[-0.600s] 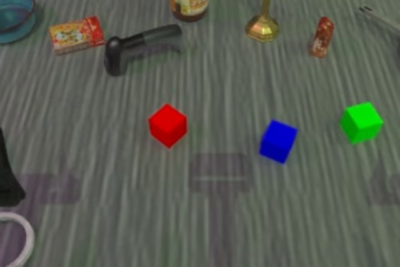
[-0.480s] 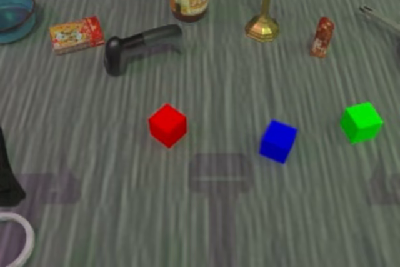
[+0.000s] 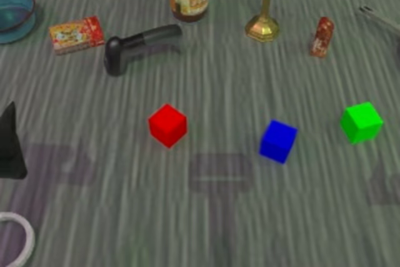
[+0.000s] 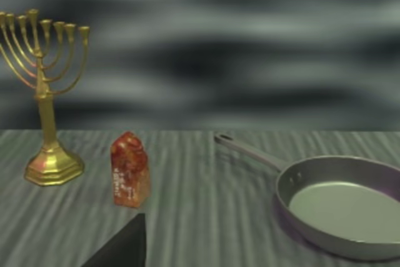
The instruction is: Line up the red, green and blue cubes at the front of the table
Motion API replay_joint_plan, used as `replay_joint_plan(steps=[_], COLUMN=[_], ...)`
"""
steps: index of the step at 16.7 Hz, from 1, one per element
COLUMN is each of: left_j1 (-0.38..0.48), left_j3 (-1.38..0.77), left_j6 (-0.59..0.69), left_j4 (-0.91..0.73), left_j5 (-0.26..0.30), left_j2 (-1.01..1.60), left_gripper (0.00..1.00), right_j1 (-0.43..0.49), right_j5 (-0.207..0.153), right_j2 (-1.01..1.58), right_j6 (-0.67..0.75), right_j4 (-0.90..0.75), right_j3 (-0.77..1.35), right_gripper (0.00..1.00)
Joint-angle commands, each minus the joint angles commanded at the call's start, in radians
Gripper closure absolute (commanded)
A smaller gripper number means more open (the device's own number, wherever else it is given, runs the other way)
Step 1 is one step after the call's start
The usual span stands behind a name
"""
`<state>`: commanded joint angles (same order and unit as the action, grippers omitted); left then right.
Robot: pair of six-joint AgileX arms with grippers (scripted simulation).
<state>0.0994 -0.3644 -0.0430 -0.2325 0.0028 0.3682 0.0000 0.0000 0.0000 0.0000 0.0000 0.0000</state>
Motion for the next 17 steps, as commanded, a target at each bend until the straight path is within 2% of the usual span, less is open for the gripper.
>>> replay_joint_plan(steps=[12,17], left_j1=[0.274,0.361], left_j3=[-1.079,-1.425], left_j6=[-0.126,-0.166], left_j4=[-0.726,-0.937], left_j5=[0.003,0.004], left_j2=[1.364,1.741], left_gripper=[0.00,0.00], right_j1=[0.000,0.000], right_j5=[0.000,0.000], right_j2=[0.000,0.000], right_j6=[0.000,0.000], right_j4=[0.000,0.000], right_j3=[0.000,0.000], right_gripper=[0.00,0.00])
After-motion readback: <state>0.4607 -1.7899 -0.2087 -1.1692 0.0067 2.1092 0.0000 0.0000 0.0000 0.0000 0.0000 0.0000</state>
